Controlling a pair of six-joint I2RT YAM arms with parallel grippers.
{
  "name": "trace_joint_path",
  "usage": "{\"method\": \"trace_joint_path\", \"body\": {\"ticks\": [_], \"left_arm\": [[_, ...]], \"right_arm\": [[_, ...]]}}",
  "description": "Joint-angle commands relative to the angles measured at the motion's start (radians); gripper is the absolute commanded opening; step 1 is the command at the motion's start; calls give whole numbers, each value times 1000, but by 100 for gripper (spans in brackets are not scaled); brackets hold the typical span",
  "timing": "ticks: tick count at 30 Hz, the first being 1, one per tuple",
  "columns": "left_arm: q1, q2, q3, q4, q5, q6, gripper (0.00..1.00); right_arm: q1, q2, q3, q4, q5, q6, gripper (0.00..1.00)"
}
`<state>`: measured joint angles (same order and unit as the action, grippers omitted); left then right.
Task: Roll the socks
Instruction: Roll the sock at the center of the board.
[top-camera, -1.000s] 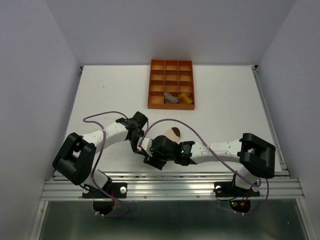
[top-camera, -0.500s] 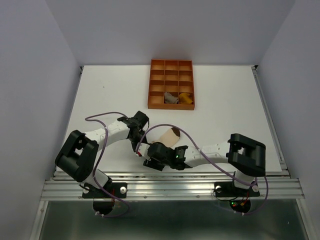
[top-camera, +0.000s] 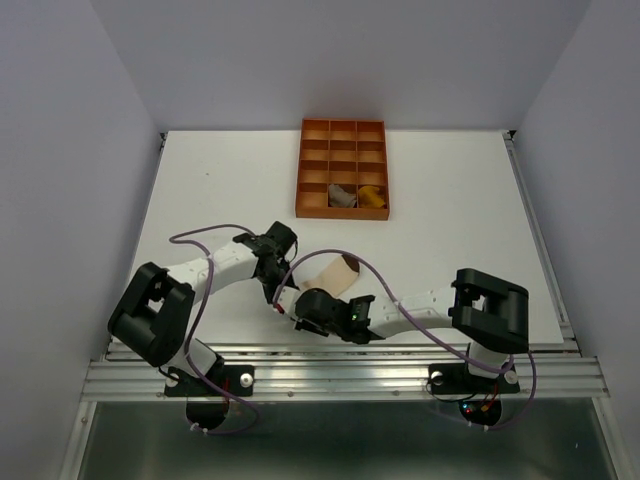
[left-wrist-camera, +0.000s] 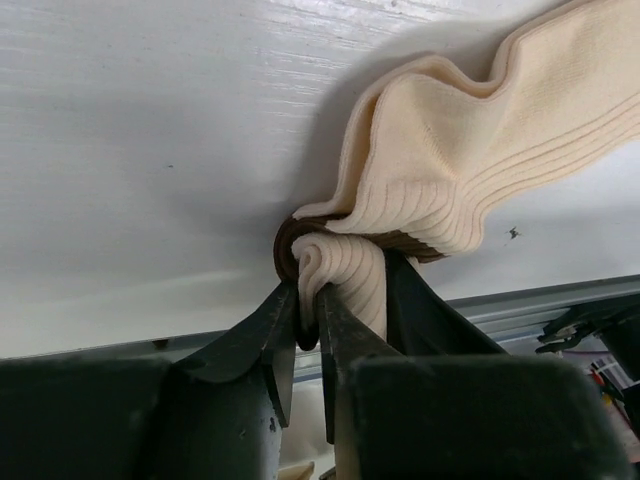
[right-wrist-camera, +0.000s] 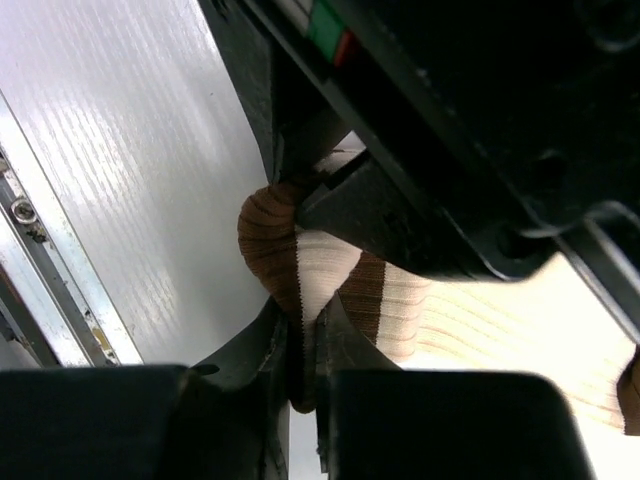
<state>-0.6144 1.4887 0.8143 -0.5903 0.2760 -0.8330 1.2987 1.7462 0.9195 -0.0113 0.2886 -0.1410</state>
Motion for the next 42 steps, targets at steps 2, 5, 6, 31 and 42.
{"method": "trace_joint_path", "body": {"ticks": [2, 5, 6, 31, 42], "left_arm": [[10, -85, 40, -34, -11, -15, 31], [31, -122, 26, -29, -31, -17, 33], [41, -143, 20, -26, -38, -17, 33], [168, -318, -145, 272, 70, 87, 40], [127, -328, -267, 452, 88, 98, 47]], "right_arm": [[4, 27, -31, 33, -32, 84, 1], [-44, 32, -28, 34, -115, 176, 1], [-55, 29, -31, 36, -135, 194, 1], [-436, 72, -162, 273, -765, 710, 1], [-556, 184, -246, 481, -951, 952, 1]]}}
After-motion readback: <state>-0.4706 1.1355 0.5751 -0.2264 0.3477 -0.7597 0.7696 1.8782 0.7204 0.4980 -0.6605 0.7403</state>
